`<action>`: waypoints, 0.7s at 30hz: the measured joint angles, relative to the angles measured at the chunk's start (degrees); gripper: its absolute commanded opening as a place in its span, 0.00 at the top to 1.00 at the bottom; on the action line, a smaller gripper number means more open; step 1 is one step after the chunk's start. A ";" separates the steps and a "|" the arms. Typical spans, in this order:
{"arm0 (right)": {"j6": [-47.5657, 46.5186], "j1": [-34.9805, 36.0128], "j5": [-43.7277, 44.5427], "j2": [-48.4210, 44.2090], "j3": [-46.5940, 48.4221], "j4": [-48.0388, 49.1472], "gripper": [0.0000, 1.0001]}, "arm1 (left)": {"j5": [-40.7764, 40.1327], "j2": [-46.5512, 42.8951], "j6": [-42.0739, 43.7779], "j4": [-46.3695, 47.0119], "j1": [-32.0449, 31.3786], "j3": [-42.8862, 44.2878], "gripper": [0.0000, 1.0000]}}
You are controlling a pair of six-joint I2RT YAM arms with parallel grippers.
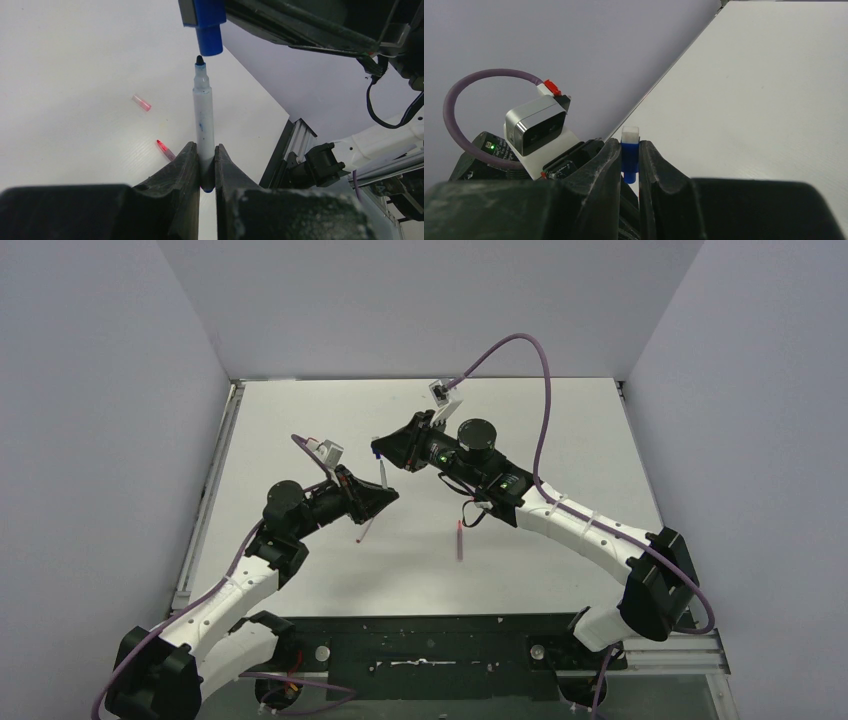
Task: Insert the pens into the pen caps
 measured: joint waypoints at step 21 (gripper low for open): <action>-1.77 0.15 0.00 0.00 0.28 -0.50 1.00 | -0.02 -0.76 1.51 -2.21 0.00 1.31 1.00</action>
